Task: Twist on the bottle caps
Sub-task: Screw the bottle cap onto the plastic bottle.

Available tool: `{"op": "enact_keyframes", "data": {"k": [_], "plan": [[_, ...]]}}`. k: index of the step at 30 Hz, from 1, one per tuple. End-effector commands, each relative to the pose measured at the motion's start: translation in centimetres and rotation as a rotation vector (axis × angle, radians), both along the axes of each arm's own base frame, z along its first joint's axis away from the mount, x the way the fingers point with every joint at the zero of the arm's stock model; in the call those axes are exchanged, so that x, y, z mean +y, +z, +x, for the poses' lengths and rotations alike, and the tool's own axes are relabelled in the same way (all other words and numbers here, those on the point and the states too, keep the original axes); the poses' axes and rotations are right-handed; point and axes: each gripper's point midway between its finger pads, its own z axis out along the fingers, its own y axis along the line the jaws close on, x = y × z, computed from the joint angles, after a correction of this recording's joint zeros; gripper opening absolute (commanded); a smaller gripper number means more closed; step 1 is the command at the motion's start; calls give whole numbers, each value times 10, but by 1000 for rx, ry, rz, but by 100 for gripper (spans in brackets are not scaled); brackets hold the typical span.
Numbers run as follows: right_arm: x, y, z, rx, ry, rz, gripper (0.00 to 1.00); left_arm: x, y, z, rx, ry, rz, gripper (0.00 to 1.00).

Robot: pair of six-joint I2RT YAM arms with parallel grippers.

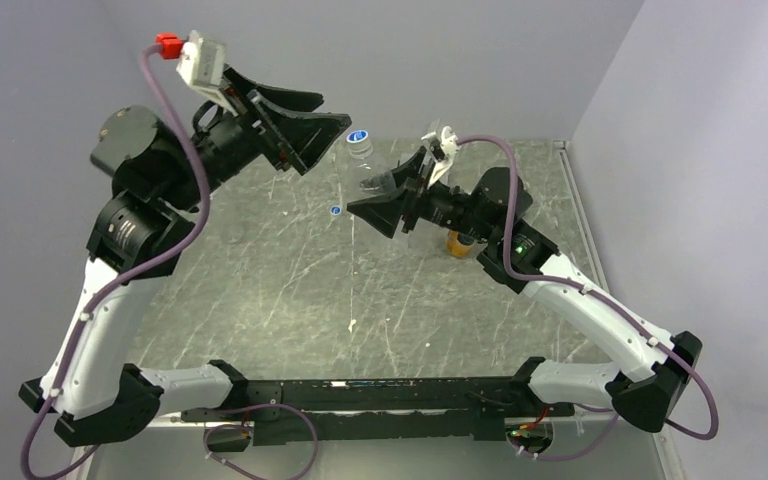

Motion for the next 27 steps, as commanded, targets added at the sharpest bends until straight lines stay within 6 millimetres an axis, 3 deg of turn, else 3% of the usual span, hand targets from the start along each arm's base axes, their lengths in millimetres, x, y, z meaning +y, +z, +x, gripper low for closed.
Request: {"op": "enact_keyframes", "data": {"k": [1, 8, 27], "plan": [[-13, 27, 16, -80, -186, 31, 27, -3, -43, 37, 165, 110, 98, 78], [-8, 23, 20, -94, -249, 4, 27, -7, -58, 57, 205, 153, 107, 74], [1, 15, 34, -80, -306, -27, 26, -17, -60, 57, 186, 108, 97, 71]]}}
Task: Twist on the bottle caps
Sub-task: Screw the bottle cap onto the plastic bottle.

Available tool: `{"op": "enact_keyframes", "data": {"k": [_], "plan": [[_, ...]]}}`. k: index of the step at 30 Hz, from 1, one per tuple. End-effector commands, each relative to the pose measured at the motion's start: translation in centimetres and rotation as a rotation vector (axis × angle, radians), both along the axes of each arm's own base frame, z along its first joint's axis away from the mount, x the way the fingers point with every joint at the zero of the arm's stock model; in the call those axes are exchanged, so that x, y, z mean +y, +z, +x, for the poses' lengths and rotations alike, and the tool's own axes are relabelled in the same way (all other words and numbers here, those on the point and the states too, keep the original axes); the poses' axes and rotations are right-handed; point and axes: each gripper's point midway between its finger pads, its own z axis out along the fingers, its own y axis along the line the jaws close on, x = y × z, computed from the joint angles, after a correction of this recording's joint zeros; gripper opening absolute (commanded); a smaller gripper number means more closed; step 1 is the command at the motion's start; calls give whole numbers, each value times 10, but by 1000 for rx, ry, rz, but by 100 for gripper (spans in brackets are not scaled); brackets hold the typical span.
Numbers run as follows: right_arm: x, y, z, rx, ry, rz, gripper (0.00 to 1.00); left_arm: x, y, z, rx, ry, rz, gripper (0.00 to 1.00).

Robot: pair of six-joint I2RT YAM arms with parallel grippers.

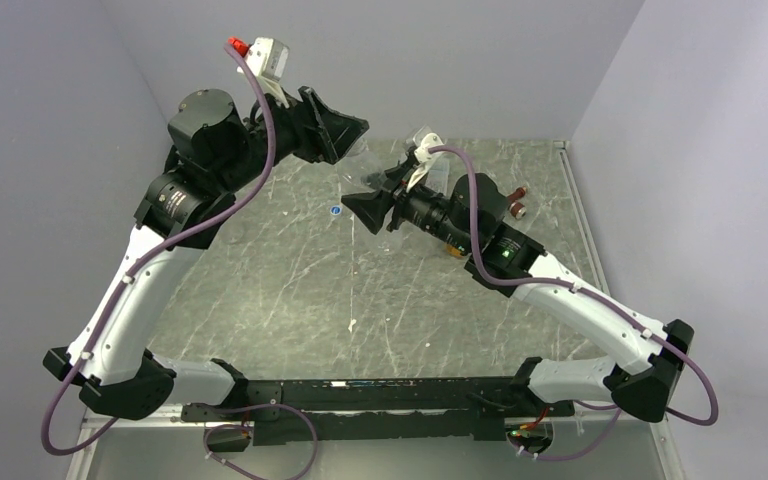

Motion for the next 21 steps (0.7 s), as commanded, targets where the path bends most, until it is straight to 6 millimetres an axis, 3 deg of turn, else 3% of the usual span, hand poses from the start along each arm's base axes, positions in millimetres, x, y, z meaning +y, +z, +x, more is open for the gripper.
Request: {"op": "enact_keyframes", "data": {"k": [1, 21], "plan": [[-5, 37, 0, -67, -26, 73, 26, 0, 15, -6, -44, -20, -32, 70], [-1, 34, 5, -57, -42, 58, 26, -8, 13, -8, -46, -61, -37, 59]]}}
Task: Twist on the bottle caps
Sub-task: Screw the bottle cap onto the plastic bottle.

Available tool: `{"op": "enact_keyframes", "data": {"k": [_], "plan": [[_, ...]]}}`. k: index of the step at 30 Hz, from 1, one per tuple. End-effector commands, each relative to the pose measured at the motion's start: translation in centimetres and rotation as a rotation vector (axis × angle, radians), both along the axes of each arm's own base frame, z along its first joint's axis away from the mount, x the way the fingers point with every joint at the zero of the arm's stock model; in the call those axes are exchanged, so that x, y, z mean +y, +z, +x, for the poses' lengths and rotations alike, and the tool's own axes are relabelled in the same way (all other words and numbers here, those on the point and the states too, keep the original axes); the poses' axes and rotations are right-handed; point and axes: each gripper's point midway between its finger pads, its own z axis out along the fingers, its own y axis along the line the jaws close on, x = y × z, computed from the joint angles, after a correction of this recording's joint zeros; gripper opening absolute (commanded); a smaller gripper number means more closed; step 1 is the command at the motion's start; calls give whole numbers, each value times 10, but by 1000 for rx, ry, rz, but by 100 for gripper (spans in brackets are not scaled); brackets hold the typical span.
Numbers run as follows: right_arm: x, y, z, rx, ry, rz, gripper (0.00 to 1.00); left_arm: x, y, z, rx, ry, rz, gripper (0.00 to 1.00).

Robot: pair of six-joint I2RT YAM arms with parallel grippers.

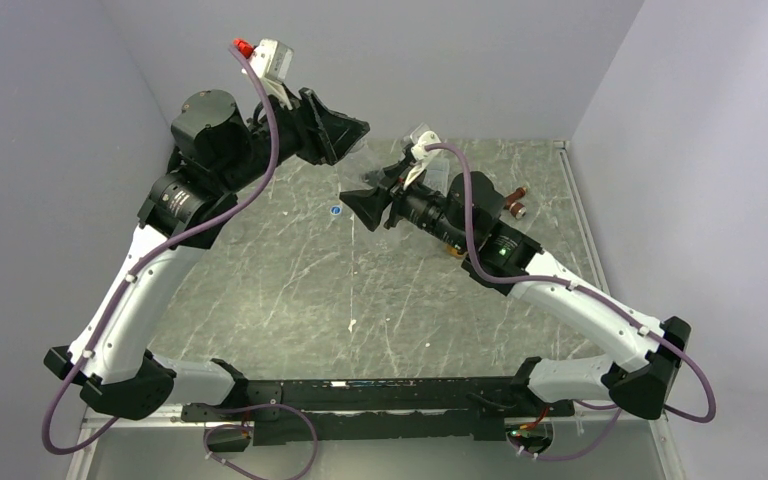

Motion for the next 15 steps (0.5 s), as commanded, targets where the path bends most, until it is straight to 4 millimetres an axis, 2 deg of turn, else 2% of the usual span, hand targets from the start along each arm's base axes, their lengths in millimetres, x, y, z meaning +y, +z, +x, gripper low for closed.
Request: {"op": "enact_keyframes", "data": {"k": [1, 10, 15], "plan": [[-4, 35, 0, -61, -18, 62, 26, -2, 15, -6, -42, -27, -34, 58], [-2, 36, 1, -59, -15, 62, 26, -4, 14, -7, -40, -38, -31, 58], [0, 34, 1, -53, -13, 59, 25, -4, 14, -8, -44, -41, -33, 50]]}}
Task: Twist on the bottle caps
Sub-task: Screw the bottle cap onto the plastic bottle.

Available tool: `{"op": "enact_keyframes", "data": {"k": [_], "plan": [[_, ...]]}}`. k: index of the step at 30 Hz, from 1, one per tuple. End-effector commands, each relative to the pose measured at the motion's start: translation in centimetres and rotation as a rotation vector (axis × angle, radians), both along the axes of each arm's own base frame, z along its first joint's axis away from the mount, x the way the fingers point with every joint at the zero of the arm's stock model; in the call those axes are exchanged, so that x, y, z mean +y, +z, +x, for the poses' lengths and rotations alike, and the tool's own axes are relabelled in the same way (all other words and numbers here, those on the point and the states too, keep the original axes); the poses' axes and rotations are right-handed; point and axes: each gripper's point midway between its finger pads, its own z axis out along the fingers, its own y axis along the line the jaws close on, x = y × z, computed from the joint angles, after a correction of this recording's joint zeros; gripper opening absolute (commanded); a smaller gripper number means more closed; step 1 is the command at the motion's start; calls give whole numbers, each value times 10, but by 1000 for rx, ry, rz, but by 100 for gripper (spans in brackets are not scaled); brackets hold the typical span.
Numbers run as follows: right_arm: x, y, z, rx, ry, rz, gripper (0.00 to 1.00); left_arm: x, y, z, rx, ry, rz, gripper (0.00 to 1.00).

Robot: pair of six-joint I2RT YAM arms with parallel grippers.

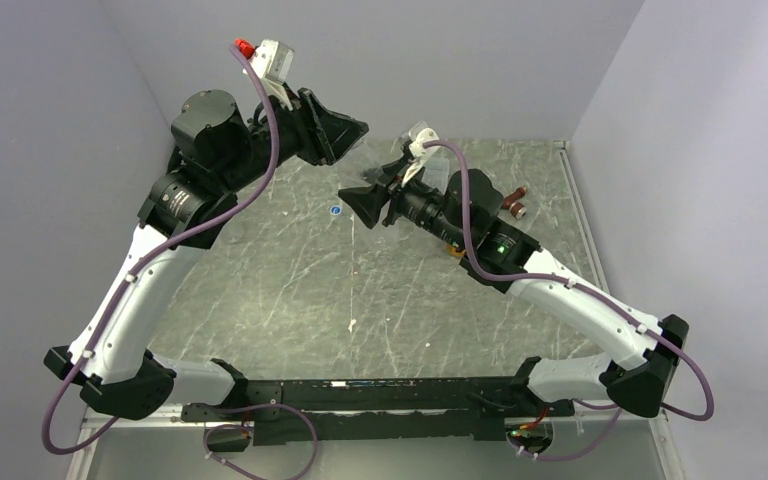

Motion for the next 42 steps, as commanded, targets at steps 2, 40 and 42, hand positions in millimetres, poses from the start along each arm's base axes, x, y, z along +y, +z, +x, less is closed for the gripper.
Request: {"op": "enact_keyframes", "data": {"k": [2, 40, 42], "plan": [[-1, 31, -3, -52, 3, 58, 25, -2, 14, -6, -44, -30, -34, 43], [-30, 91, -130, -125, 1071, 253, 26, -35, 27, -148, -327, -922, -78, 23], [-29, 89, -127, -115, 1058, 241, 26, -33, 27, -148, -343, -916, -66, 42]]}}
